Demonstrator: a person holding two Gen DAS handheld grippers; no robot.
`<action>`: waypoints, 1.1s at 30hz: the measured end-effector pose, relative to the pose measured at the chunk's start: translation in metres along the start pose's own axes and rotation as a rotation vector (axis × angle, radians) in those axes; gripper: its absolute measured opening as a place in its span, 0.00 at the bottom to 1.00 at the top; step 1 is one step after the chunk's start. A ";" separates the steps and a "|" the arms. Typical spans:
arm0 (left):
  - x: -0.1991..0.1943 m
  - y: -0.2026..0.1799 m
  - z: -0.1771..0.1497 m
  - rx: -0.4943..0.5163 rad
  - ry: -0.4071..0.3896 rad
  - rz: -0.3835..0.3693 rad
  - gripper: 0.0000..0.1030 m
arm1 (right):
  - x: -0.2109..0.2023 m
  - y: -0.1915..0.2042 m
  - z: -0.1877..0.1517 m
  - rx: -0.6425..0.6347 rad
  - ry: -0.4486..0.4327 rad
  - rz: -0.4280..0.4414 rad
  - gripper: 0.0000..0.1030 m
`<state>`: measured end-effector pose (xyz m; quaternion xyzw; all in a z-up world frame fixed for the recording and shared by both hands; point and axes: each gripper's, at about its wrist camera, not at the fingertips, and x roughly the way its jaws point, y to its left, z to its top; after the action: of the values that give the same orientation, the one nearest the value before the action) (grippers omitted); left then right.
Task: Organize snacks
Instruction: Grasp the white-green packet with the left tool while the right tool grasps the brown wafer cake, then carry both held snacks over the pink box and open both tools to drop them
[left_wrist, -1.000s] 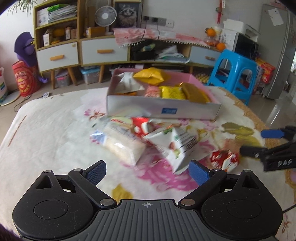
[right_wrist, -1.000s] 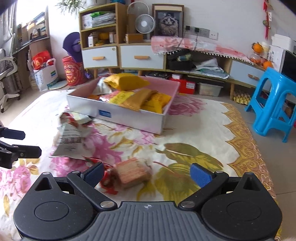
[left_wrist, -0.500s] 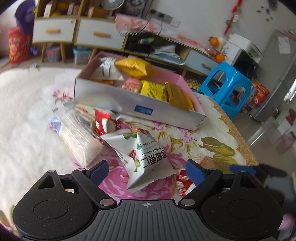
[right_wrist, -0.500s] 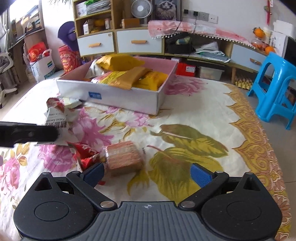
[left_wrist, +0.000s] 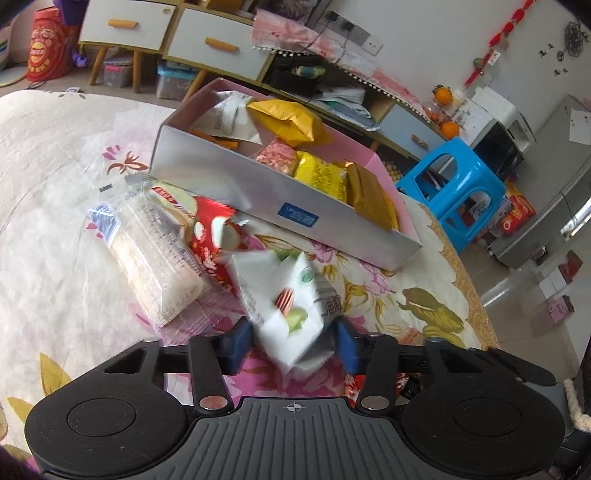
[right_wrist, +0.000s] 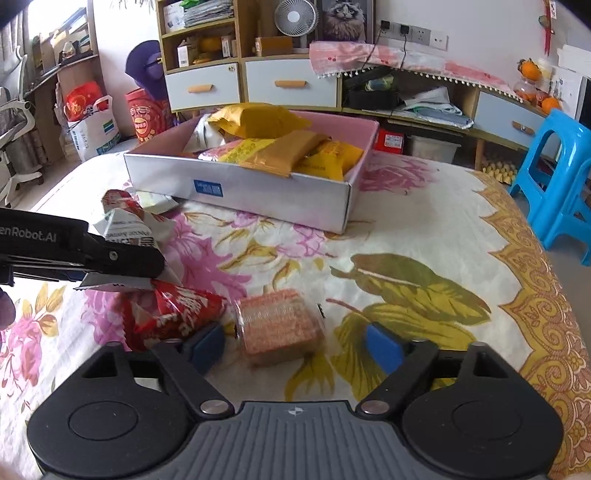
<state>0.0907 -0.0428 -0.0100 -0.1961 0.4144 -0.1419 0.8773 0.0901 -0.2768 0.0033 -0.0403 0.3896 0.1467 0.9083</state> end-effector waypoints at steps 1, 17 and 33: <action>0.000 -0.001 0.000 0.003 0.002 0.002 0.43 | -0.001 0.001 0.000 -0.005 -0.004 0.003 0.57; -0.013 -0.007 0.001 0.045 0.008 0.004 0.35 | -0.015 0.009 0.014 -0.013 -0.039 0.014 0.34; -0.044 -0.008 0.014 0.031 -0.024 -0.011 0.35 | -0.039 0.007 0.039 0.019 -0.111 0.005 0.34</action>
<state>0.0741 -0.0289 0.0313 -0.1865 0.4004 -0.1508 0.8844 0.0897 -0.2717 0.0587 -0.0225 0.3402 0.1471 0.9285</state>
